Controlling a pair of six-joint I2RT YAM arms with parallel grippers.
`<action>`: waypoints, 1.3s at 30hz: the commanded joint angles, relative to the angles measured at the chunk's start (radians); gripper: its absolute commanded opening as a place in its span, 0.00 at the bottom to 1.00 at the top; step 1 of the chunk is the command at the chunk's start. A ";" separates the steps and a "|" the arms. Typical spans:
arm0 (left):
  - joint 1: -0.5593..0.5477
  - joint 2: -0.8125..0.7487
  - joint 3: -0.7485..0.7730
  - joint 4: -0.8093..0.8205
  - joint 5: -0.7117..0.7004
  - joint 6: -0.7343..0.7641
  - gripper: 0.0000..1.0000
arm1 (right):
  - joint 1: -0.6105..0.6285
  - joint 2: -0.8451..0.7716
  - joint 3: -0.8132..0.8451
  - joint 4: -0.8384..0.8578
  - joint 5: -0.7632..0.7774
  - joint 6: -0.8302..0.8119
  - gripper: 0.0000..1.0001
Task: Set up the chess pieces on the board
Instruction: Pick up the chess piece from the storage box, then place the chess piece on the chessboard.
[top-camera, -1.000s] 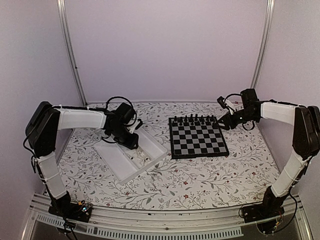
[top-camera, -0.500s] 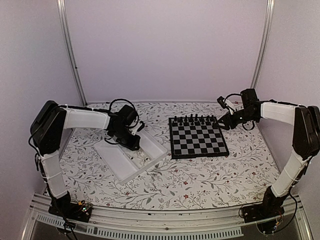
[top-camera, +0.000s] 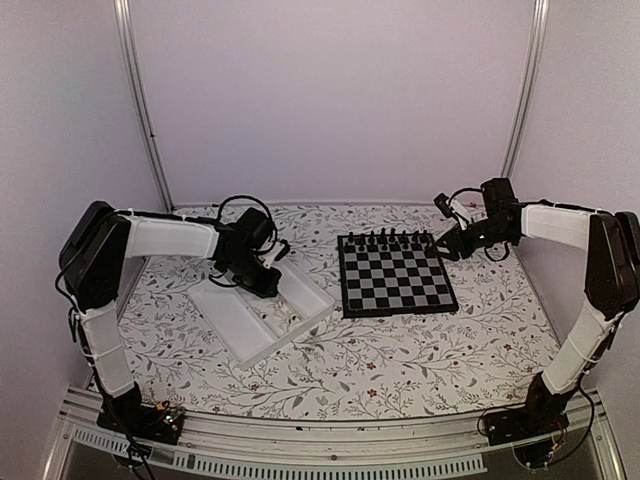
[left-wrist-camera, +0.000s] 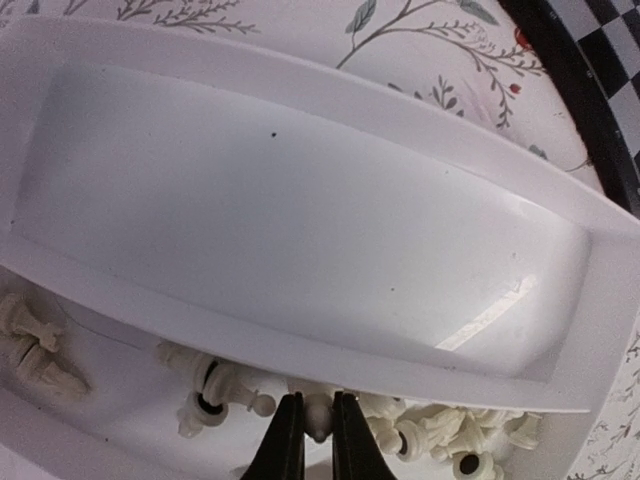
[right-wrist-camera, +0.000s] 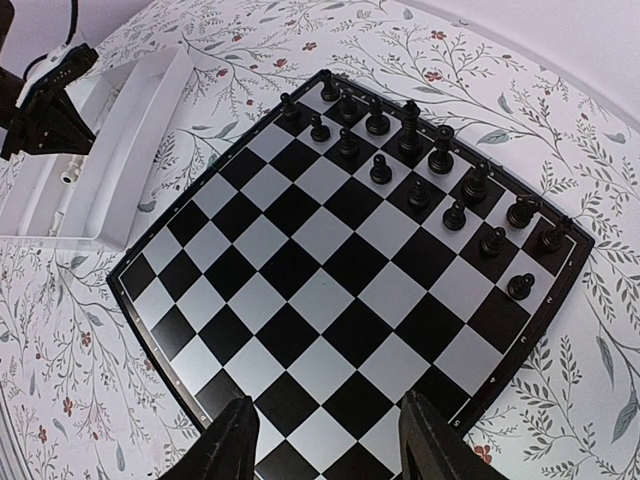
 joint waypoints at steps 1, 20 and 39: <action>0.003 -0.095 0.000 -0.028 -0.042 0.009 0.05 | 0.001 -0.002 -0.010 0.015 -0.009 0.005 0.52; -0.248 0.092 0.500 -0.109 -0.044 0.082 0.03 | -0.209 -0.147 -0.027 0.102 0.293 0.112 0.52; -0.404 0.509 0.894 -0.176 0.024 0.140 0.03 | -0.227 -0.102 -0.054 0.097 0.143 0.093 0.53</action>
